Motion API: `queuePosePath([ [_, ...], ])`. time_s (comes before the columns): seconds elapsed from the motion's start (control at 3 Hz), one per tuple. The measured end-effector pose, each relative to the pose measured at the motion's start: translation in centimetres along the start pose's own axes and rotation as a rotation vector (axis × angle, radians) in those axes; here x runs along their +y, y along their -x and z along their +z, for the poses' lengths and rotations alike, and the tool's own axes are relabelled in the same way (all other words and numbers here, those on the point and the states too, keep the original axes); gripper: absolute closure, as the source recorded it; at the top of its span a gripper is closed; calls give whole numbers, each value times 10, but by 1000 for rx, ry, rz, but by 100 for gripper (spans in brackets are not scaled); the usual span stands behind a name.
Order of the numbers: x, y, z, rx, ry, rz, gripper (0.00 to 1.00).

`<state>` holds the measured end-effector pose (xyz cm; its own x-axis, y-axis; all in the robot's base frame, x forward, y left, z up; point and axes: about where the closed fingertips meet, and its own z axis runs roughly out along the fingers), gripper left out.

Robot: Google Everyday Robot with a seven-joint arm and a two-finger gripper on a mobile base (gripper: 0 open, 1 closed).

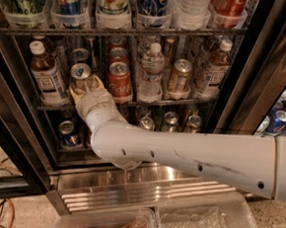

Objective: Pick redbull can from middle shelf of fridge

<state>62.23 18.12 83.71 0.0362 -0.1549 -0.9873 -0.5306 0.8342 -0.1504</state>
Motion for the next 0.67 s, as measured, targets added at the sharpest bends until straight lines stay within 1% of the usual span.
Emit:
queuePosePath([
  [0.33,-1,0,1,0,0,0,100],
  [0.67,0,9,-3,-16,13,-7,100],
])
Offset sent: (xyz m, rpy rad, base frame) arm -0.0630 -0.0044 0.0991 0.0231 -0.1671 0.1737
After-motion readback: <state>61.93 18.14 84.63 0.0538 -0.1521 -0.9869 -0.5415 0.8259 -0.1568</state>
